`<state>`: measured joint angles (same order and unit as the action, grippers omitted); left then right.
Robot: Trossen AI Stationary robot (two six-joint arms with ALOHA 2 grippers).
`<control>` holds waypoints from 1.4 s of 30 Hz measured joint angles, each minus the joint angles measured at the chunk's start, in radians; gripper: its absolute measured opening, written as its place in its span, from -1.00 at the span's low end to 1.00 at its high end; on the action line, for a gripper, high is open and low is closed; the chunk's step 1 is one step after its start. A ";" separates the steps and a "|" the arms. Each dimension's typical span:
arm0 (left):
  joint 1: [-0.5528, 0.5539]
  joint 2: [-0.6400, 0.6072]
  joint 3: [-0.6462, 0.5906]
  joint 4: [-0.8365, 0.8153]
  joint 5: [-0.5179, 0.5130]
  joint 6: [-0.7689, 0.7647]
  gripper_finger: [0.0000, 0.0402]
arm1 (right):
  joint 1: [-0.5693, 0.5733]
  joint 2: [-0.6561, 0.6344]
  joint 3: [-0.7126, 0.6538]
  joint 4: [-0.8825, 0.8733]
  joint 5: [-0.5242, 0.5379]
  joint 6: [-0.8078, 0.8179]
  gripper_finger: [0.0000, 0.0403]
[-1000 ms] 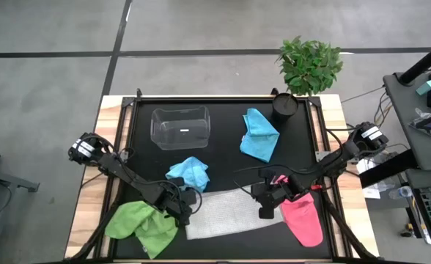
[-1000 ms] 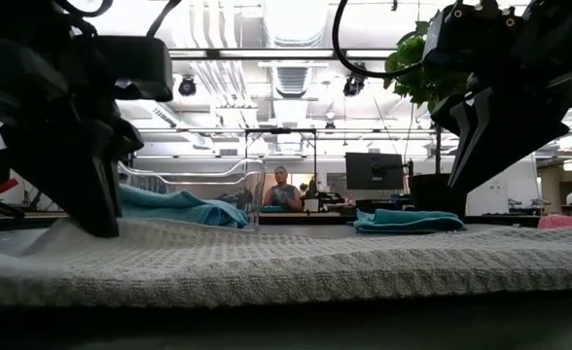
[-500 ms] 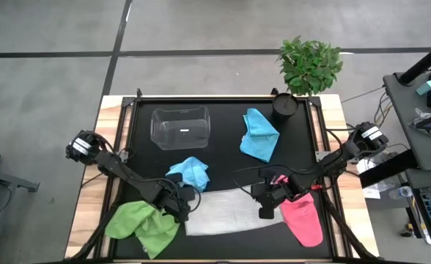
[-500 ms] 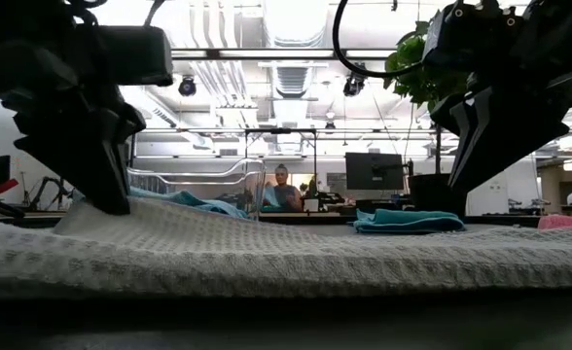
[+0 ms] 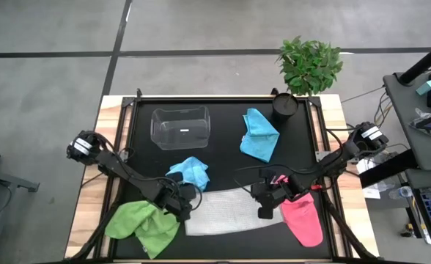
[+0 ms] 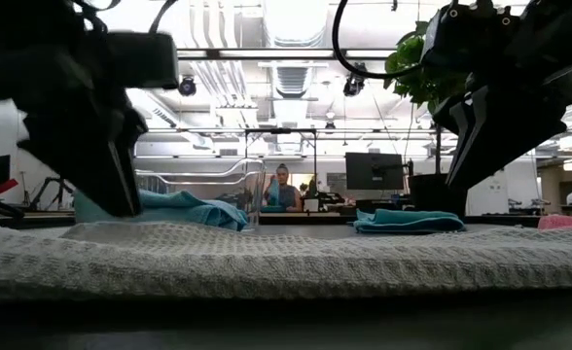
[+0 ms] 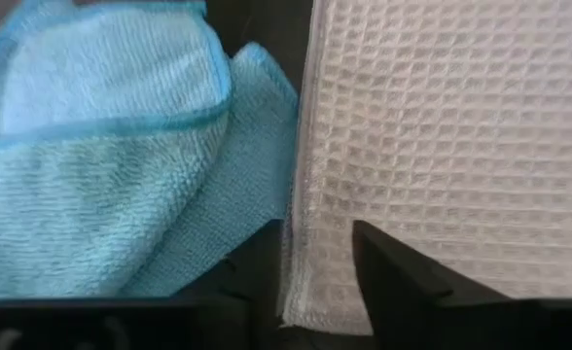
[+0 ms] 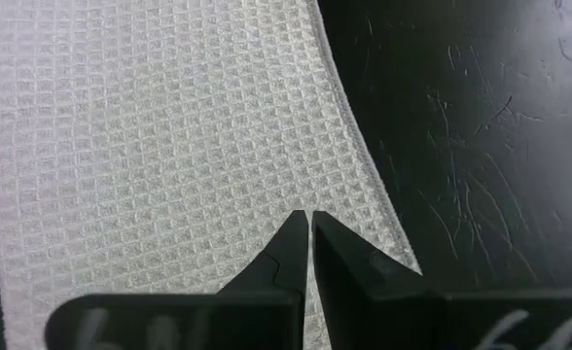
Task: Fold microfiber towels
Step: Fold the gray microfiber cloth
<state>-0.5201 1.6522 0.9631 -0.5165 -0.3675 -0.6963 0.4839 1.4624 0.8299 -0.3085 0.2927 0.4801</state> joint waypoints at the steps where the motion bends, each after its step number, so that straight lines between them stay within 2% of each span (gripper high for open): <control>1: 0.000 -0.007 0.005 -0.008 0.002 0.003 -0.33 | 0.000 -0.001 0.000 0.000 -0.004 0.007 -0.91; 7: 0.000 -0.084 0.027 0.009 0.016 0.022 -0.12 | 0.000 -0.022 0.000 -0.011 -0.023 0.108 -0.83; 12: -0.006 -0.099 0.024 0.244 -0.021 0.056 -0.11 | 0.003 -0.039 0.001 -0.017 -0.085 0.259 -0.79; 15: -0.008 -0.060 0.015 0.441 -0.028 0.153 -0.11 | 0.018 -0.039 0.001 -0.030 -0.103 0.330 -0.76; 18: -0.009 0.005 0.011 0.554 -0.027 0.237 -0.11 | 0.049 -0.040 0.001 -0.040 -0.112 0.369 -0.75; 23: -0.003 0.098 0.005 0.554 -0.010 0.257 -0.12 | 0.089 -0.019 0.001 -0.036 -0.096 0.396 -0.81; 27: -0.003 0.147 -0.005 0.551 0.020 0.212 -0.26 | 0.078 0.038 0.001 -0.028 -0.033 0.387 -0.89; 32: 0.003 0.182 -0.010 0.508 0.021 0.181 -0.52 | 0.012 0.116 0.000 -0.005 -0.029 0.329 -0.95; 39: 0.045 0.177 -0.010 0.397 0.006 0.179 -0.89 | -0.090 0.170 0.012 0.023 0.006 0.222 -0.96; 42: 0.075 0.151 -0.012 0.311 -0.001 0.179 -0.98 | -0.131 0.158 0.024 0.006 0.014 0.171 -0.96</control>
<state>-0.4451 1.8028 0.9514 -0.2059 -0.3683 -0.5171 0.3525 1.6199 0.8542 -0.3024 0.3068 0.6509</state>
